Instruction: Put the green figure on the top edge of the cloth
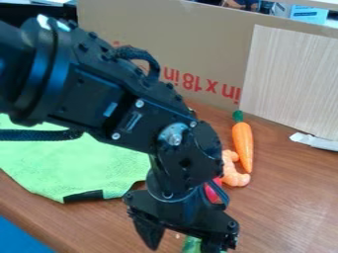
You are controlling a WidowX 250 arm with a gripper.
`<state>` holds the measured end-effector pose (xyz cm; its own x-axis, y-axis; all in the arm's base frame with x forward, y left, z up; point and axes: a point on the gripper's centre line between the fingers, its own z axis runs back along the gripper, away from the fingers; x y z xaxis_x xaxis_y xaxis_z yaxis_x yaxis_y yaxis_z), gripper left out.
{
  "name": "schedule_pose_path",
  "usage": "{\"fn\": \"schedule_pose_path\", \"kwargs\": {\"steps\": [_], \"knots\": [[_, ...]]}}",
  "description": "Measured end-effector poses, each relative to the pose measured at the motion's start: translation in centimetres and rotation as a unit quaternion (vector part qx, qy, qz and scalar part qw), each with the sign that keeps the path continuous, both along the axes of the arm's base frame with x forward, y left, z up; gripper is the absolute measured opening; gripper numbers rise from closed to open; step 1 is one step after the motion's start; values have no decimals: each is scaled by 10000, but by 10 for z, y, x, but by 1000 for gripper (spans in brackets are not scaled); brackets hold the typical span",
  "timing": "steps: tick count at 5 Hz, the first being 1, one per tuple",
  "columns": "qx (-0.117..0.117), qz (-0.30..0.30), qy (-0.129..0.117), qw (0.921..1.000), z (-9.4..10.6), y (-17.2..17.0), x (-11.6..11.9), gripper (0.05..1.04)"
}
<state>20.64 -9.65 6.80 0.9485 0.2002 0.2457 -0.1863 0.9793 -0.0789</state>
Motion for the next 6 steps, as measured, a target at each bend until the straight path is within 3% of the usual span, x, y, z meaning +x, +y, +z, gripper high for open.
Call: {"fn": "schedule_pose_path", "kwargs": {"steps": [2, 3, 4, 5, 6], "knots": [[99, 284, 89, 9995, -12, 0, 0, 948], [69, 330, 75, 9994, -12, 0, 0, 745], [47, 307, 80, 9995, -11, -1, 0, 740], [-14, 234, 59, 9997, -5, 1, -4, 642], [-160, 182, 14, 9997, 7, -1, -8, 379]]}}
